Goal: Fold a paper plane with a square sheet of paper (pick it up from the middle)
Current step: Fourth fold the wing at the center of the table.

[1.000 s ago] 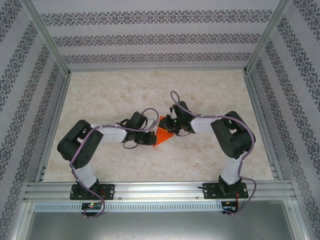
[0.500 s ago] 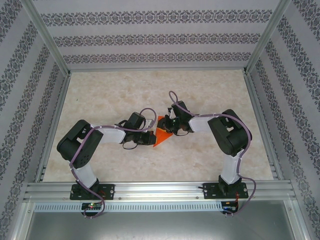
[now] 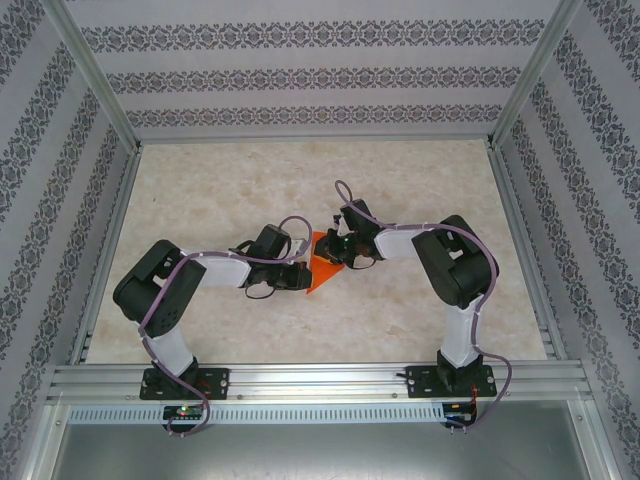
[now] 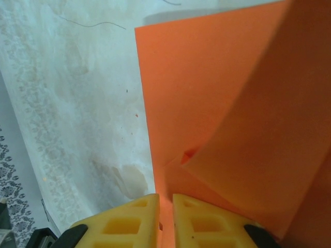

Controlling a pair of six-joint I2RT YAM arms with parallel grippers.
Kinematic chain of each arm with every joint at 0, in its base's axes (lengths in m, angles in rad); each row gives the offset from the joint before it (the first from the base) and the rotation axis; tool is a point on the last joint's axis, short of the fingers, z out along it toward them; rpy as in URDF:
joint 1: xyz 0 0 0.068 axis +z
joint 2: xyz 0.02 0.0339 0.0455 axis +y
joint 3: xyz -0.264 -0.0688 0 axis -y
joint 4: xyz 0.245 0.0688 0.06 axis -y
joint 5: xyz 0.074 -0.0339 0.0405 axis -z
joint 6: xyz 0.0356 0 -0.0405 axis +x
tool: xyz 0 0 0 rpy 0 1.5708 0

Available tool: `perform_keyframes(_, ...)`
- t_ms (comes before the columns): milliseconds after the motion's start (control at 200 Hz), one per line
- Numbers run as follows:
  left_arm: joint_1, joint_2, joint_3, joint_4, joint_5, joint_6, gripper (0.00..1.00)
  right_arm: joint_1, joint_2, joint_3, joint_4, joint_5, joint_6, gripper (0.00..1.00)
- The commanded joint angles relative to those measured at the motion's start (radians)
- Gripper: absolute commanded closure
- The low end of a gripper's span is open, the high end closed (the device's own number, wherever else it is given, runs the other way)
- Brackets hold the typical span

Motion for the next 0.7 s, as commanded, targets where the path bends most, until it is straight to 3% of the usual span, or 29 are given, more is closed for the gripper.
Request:
perform_keyframes(0, 0.018, -0.049, -0.012, -0.056, -0.045, -0.002, 0.88, 0.007, 0.051, -0.013, -0.087, 0.055, -0.046, 0.87)
perform_keyframes(160, 0.018, -0.146, -0.022, -0.076, -0.09, -0.027, 0.73, 0.015, 0.049, -0.012, -0.096, 0.06, -0.053, 0.88)
perform_keyframes(260, 0.02, -0.227, -0.042, -0.086, -0.153, -0.058, 0.71, 0.018, 0.046, -0.012, -0.092, 0.063, -0.053, 0.88)
perform_keyframes(415, 0.033, -0.291, -0.029, -0.144, -0.217, -0.093, 0.83, 0.021, 0.048, -0.006, -0.086, 0.055, -0.054, 0.88)
perform_keyframes(599, 0.037, -0.242, 0.047, -0.105, -0.082, -0.115, 0.93, 0.021, 0.049, -0.001, -0.101, 0.066, -0.056, 0.87)
perform_keyframes(694, 0.037, -0.193, 0.068, -0.104, -0.06, -0.124, 0.91, 0.023, 0.045, -0.006, -0.077, 0.055, -0.052, 0.87)
